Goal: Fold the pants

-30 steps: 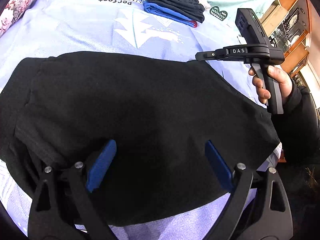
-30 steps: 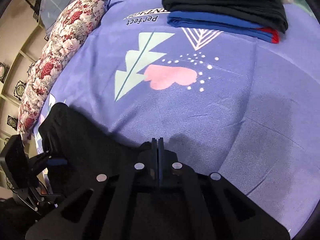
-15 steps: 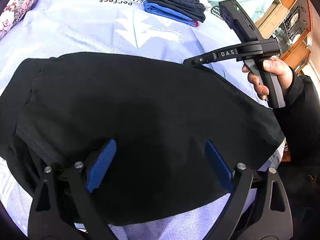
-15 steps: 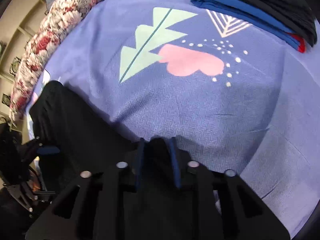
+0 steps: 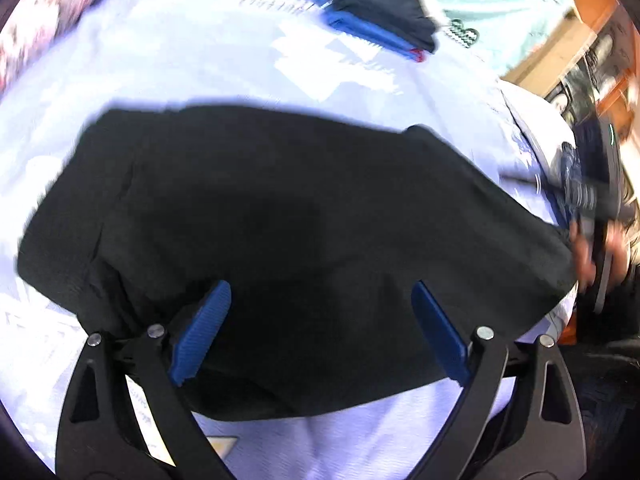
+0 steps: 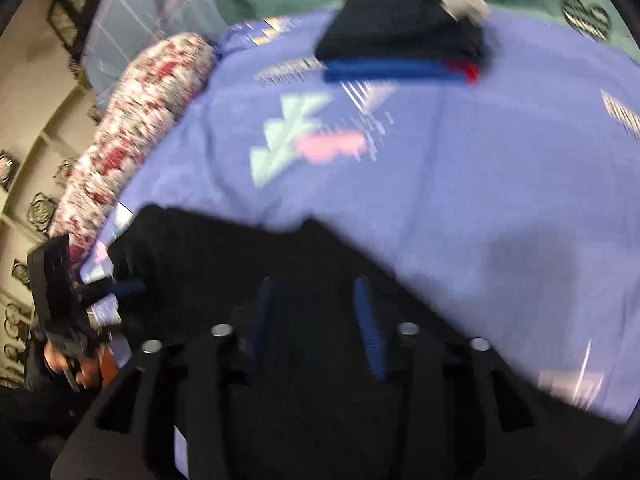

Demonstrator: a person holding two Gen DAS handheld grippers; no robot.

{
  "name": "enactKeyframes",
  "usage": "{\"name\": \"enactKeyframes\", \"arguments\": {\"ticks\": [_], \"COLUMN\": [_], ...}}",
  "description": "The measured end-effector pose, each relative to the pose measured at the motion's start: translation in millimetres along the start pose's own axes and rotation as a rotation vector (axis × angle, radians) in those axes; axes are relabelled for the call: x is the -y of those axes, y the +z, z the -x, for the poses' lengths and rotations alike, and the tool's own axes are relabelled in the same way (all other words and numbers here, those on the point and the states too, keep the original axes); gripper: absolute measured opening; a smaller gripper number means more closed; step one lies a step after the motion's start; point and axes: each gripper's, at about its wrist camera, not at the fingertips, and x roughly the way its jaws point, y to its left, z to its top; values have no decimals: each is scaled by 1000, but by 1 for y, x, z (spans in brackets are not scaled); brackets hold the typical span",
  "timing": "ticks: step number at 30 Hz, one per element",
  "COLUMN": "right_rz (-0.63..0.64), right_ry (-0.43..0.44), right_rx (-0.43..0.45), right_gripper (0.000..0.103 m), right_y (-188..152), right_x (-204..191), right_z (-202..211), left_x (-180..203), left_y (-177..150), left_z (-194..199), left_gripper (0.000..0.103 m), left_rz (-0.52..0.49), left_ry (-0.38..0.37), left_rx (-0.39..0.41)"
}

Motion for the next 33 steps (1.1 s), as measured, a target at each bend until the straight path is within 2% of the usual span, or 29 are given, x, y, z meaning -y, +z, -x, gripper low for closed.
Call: {"name": "enactKeyframes", "arguments": {"ticks": [2,3,4,6,7,8,9,10,13,15,17,20,24,30,33], "right_rz": [-54,-84,-104,-165,-183,-204,-237,-288,-480,-616,-740,-810,-853,-847,-821], "right_ry": [-25,-30,-36,-8,-15,-74,-147,-230,-424,-513,-469,-249,-191,-222,-310], "right_rx": [-64,-36,6,145,221,289,335,367,407,419,429,467,393,326,251], "right_gripper": [44,37,37,38,44,48,54,55,57,58,60,67,68,68,67], "right_y": [-29,-45,-51,-66,-75,-87,-102,-119,-178,-216,-247,-264,-258,-247,-229], "right_x": [13,22,25,39,46,57,70,86,140,175,204,231,240,240,251], "right_z": [-20,-19,-11,35,64,98,128,158,226,257,273,273,252,240,224], "left_x": [4,8,12,17,21,27,32,36,46,51,57,67,74,70,74], "left_y": [0,2,5,8,9,9,9,9,7,6,7,7,5,3,3], "left_z": [-2,-3,-2,3,6,11,15,17,13,4,-6,-11,-4,-12,-14], "left_gripper": [94,94,94,94,94,94,94,94,95,95,95,95,95,95,95], "left_rz": [-21,-30,-28,-12,-9,-17,-26,-34,-36,-27,-21,-35,-69,-43,-53], "left_ry": [25,46,54,23,9,-1,-8,-19,-51,-68,-84,-87,-75,-86,-96], "left_rx": [1,-8,-10,-6,2,20,31,41,41,19,-7,-26,-15,-39,-38]}}
